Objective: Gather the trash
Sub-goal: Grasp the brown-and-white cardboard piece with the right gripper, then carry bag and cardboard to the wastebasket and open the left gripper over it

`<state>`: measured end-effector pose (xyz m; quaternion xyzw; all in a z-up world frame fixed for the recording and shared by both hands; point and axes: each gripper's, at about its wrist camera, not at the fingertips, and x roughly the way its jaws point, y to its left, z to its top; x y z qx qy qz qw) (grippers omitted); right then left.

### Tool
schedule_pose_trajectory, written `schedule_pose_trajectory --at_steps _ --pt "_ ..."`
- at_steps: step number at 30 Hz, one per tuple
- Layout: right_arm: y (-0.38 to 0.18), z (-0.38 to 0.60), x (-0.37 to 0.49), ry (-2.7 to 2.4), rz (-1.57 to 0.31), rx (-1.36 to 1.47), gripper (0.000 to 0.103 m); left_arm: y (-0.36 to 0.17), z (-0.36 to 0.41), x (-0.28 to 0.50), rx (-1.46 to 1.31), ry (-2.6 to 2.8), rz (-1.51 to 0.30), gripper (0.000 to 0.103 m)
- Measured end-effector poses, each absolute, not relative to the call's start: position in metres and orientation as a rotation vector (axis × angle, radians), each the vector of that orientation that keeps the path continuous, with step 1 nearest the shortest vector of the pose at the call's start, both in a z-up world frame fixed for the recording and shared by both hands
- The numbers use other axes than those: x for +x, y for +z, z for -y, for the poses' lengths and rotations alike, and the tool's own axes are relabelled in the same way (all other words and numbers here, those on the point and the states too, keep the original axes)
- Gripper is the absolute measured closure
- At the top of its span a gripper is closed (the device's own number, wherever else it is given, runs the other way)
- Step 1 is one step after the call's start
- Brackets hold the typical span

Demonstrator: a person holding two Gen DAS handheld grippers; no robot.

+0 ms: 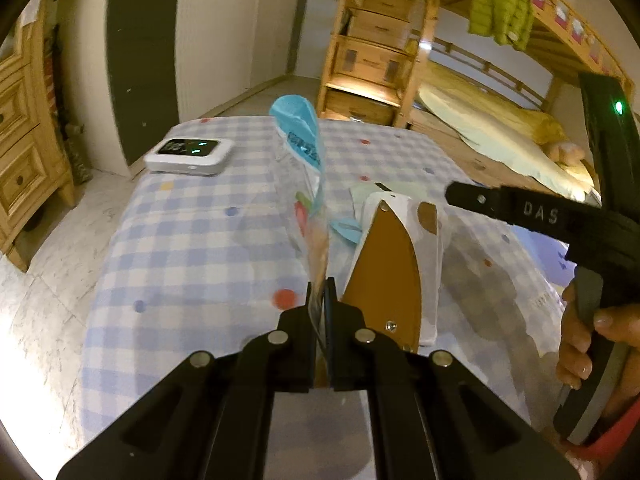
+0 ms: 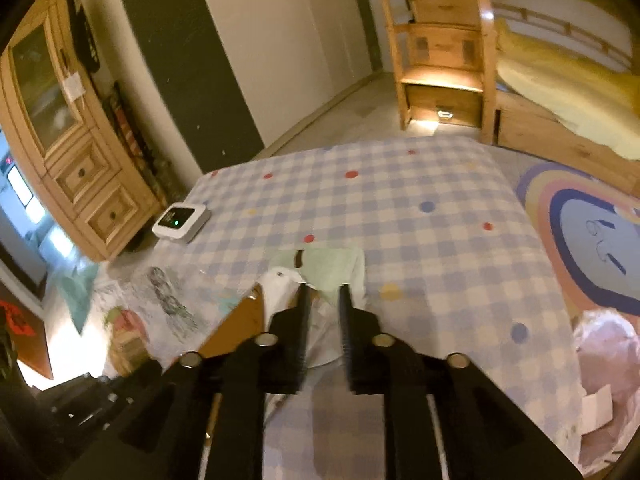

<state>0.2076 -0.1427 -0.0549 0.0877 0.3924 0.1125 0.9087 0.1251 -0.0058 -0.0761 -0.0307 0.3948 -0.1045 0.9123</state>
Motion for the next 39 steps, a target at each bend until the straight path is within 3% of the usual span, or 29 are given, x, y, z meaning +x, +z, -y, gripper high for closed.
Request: schedule_pose_trajectory --at_steps 8,22,25,26,39 --pt "-0.051 0.128 0.180 0.222 -0.832 0.054 0.059 -0.056 -0.010 0.106 -0.060 -0.180 -0.749 0.102" --pt "-0.087 0.130 0.198 0.245 -0.961 0.134 0.061 -0.056 -0.034 0.094 -0.088 -0.138 -0.732 0.102" --pt "-0.092 0.128 0.202 0.268 -0.976 0.161 0.076 -0.057 -0.030 0.095 -0.086 -0.142 -0.733 0.102" --pt "-0.092 0.127 0.204 0.276 -0.977 0.170 0.099 -0.057 -0.030 0.096 -0.086 -0.141 -0.735 0.102" --pt "0.004 0.149 0.159 0.275 -0.632 0.158 0.103 -0.014 -0.019 0.093 -0.064 -0.153 -0.657 0.102"
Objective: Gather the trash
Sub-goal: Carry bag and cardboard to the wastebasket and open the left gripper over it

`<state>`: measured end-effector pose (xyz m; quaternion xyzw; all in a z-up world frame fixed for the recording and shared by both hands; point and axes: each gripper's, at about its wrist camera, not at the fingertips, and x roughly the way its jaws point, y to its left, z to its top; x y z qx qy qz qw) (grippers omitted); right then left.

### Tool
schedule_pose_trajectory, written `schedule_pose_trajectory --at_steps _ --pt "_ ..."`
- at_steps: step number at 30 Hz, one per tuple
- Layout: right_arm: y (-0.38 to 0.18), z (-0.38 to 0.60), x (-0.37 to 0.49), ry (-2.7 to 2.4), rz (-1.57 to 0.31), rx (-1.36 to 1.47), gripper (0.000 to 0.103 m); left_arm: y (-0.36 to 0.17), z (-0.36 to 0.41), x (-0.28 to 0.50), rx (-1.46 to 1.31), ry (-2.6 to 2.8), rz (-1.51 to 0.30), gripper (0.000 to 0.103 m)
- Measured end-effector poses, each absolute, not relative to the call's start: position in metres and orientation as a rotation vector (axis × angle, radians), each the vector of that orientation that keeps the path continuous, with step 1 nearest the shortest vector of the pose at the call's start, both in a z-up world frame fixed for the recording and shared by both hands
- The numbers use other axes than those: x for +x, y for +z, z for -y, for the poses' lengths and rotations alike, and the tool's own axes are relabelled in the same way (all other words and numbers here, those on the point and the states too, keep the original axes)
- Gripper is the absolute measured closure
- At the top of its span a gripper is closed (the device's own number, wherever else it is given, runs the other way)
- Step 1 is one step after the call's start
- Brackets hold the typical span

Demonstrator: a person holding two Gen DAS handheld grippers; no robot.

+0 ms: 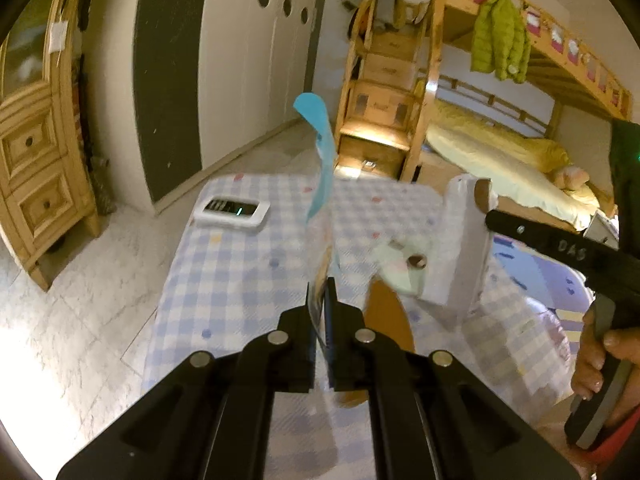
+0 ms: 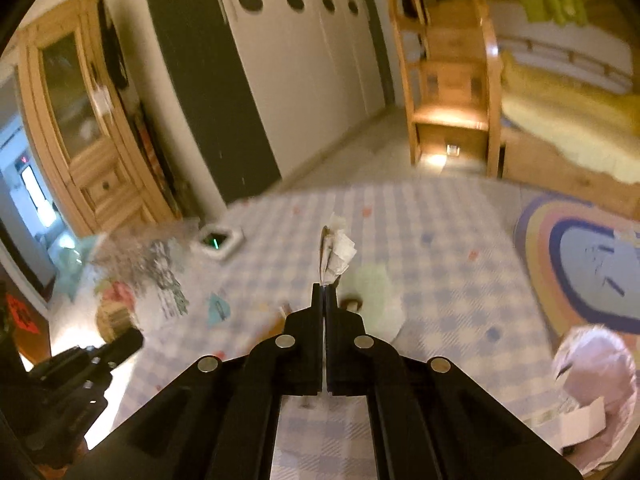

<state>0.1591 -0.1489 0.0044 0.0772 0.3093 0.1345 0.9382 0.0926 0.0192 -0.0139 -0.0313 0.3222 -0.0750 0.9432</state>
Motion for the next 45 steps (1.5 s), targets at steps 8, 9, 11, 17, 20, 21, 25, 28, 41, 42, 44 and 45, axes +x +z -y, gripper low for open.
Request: schedule_pose_trajectory --at_steps 8,9,11,17,20,21,25,28,41,42,44,45 --pt "0.035 0.198 0.125 0.195 -0.544 0.149 0.103 0.023 0.045 0.082 -0.032 -0.311 -0.598 0.102" --pt "0.034 0.207 0.119 0.181 -0.544 0.152 0.103 0.024 0.057 0.081 -0.022 -0.335 -0.597 0.102" --pt "0.029 0.228 0.108 0.144 -0.549 0.166 0.103 0.020 0.079 0.079 0.001 -0.381 -0.605 0.102" --pt "0.008 0.290 0.079 0.000 -0.578 0.191 0.103 0.001 0.164 0.083 0.103 -0.522 -0.636 0.102" --pt "-0.001 0.326 0.064 -0.086 -0.590 0.213 0.103 -0.005 0.205 0.081 0.143 -0.593 -0.635 0.101" --pt "-0.003 0.334 0.061 -0.106 -0.593 0.218 0.103 -0.006 0.219 0.081 0.157 -0.617 -0.634 0.101" --pt "-0.013 0.373 0.048 -0.225 -0.603 0.231 0.103 -0.018 0.268 0.083 0.200 -0.708 -0.645 0.101" --pt "-0.024 0.397 0.045 -0.296 -0.621 0.252 0.102 -0.033 0.300 0.088 0.235 -0.764 -0.676 0.101" --pt "-0.082 0.464 0.061 -0.381 -0.724 0.343 0.099 -0.063 0.370 0.132 0.276 -0.835 -0.760 0.094" --pt "-0.084 0.466 0.064 -0.379 -0.725 0.351 0.097 -0.063 0.370 0.135 0.269 -0.831 -0.763 0.085" --pt "-0.088 0.469 0.069 -0.385 -0.734 0.360 0.096 -0.061 0.369 0.139 0.253 -0.816 -0.768 0.061" --pt "-0.090 0.471 0.071 -0.387 -0.740 0.365 0.089 -0.060 0.365 0.141 0.241 -0.808 -0.764 0.057"
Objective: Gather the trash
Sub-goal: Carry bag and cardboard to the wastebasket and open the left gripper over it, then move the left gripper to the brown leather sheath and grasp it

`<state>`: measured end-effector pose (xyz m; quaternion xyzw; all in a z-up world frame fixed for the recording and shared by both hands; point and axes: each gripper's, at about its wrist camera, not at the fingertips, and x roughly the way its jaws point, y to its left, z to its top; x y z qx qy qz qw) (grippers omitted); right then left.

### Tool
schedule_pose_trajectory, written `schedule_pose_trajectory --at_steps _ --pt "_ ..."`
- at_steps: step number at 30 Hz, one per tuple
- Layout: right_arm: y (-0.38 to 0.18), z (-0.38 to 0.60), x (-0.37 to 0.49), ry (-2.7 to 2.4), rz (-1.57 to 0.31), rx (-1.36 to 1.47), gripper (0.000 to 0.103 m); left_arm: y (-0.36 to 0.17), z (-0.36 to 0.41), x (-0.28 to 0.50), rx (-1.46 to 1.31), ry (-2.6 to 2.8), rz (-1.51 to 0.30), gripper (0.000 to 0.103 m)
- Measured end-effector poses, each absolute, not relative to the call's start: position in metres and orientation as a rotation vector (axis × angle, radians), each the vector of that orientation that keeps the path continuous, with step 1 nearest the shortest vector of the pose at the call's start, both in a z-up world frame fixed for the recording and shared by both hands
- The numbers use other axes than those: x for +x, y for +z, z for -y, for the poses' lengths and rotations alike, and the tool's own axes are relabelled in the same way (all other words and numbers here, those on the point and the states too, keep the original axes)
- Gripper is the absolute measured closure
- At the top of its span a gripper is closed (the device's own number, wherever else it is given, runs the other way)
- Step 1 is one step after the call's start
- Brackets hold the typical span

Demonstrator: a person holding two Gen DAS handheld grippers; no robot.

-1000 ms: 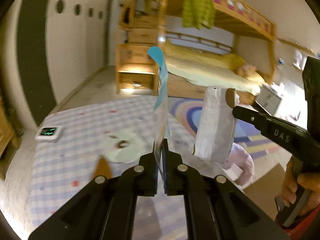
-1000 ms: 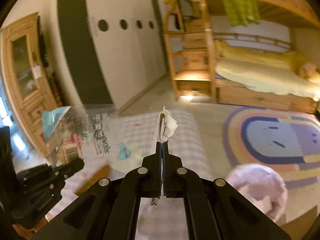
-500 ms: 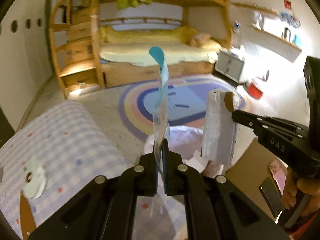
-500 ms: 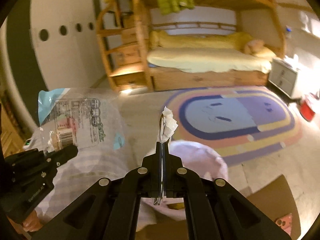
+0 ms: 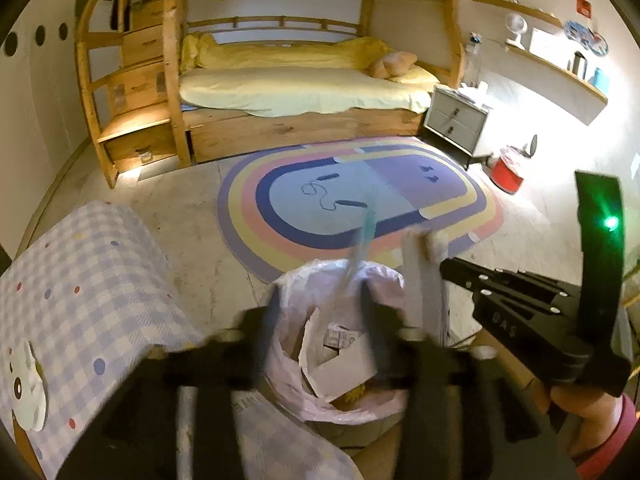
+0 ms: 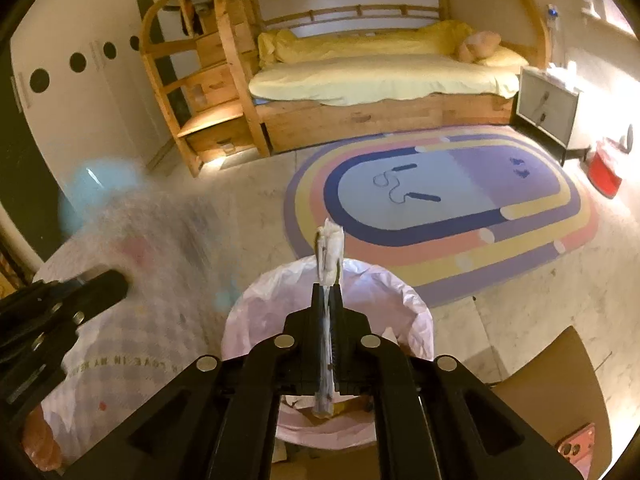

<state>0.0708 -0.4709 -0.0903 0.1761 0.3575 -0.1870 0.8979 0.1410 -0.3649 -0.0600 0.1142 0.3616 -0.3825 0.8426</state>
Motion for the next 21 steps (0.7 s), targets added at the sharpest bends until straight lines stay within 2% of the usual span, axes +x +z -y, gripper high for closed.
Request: schedule_pose_trajectory --at_steps 2,3,14,21 --pt "-0.090 0.472 0.071 -0.392 -0.742 0.368 0.078 -0.056 0.361 0.143 0.231 -0.802 -0.759 0.057" --pt "-0.089 0.470 0.069 -0.393 -0.738 0.368 0.076 -0.055 0.358 0.143 0.232 -0.795 -0.759 0.057" --pt "-0.044 0.435 0.030 -0.335 -0.679 0.389 0.075 -0.024 0.280 0.124 0.172 -0.683 -0.728 0.056" --pt "-0.016 0.370 0.035 -0.202 -0.665 0.292 0.075 -0.007 0.224 0.108 0.163 -0.603 -0.693 0.047"
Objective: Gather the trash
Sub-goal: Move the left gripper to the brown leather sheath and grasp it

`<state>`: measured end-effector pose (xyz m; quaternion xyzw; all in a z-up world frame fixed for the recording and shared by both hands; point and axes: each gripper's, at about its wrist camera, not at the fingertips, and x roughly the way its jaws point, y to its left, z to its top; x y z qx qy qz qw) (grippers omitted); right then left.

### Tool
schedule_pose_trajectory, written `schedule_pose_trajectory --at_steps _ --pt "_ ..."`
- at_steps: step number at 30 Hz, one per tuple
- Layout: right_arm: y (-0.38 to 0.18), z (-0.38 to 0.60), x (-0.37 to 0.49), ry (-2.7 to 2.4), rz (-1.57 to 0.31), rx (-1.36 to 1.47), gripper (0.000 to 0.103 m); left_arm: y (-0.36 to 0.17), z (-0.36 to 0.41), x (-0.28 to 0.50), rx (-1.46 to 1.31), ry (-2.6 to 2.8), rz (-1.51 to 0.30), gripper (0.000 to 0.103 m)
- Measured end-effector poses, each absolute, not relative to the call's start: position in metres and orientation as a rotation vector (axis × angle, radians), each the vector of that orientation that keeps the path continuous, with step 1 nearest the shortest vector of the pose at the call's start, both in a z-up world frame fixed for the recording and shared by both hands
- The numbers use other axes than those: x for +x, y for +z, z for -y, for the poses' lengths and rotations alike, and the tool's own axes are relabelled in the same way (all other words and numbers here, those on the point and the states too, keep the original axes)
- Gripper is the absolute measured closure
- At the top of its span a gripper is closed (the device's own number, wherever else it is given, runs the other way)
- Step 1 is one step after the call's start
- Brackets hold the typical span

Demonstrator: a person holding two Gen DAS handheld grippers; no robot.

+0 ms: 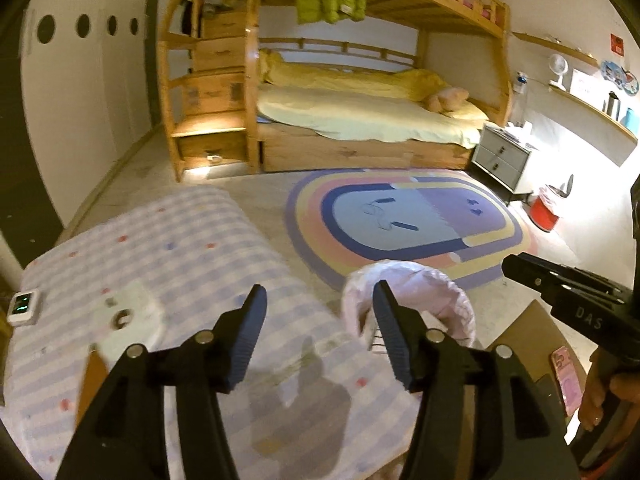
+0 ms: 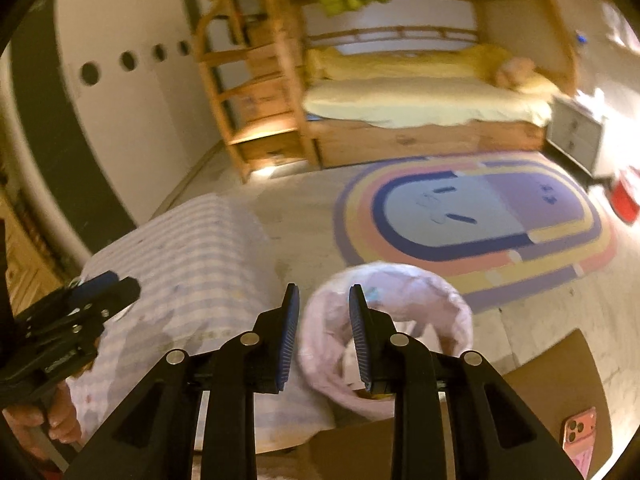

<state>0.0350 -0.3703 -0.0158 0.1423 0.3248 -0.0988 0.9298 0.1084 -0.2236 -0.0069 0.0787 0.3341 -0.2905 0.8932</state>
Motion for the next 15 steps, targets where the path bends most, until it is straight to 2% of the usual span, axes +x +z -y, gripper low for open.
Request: schedule_pose_trajectory --at_steps 4,12,15 --pt "-0.011 0.329 0.050 -0.111 -0.673 0.241 0.074 0.002 0.176 0.107 0.174 -0.518 -0.654 0.042" --pt "-0.010 0.270 0.087 -0.004 -0.641 0.165 0.052 -0.010 0.069 0.120 0.100 -0.303 -0.680 0.028" --pt "-0.011 0.254 0.101 0.015 -0.634 0.137 0.048 -0.021 0.041 0.125 0.076 -0.250 -0.709 0.027"
